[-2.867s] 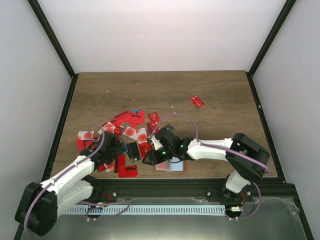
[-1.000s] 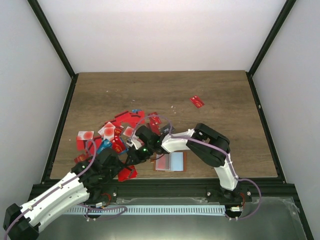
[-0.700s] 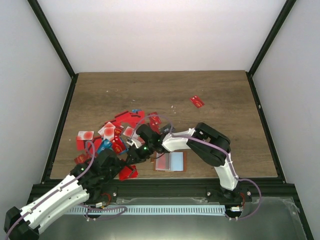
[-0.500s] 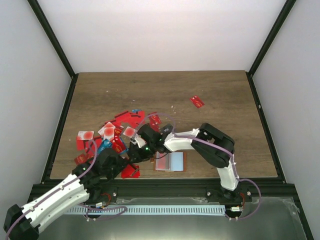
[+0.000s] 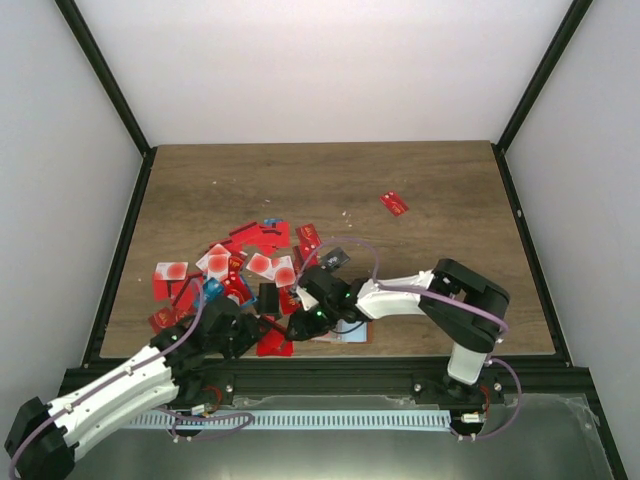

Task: Put the credit cards into the card holder

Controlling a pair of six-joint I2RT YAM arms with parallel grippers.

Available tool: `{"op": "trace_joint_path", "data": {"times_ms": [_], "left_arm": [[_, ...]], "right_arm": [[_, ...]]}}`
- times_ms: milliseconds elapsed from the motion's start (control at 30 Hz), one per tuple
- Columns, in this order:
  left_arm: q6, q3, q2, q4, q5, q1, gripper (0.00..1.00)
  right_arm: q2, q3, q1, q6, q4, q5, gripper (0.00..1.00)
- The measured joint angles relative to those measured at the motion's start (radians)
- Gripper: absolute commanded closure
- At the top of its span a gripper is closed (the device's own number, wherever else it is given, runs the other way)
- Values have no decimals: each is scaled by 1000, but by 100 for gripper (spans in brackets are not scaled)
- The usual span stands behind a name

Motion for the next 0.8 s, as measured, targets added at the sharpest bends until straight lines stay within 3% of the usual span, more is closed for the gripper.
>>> {"op": "trace_joint_path", "data": {"times_ms": [500, 800], "left_arm": [[-33, 4, 230, 275, 3, -201, 48], [-31, 18, 300, 341, -28, -264, 48]], "right_arm": [[-192, -176, 0, 126, -10, 23, 59], [-281, -316, 3, 246, 46, 16, 59]]}}
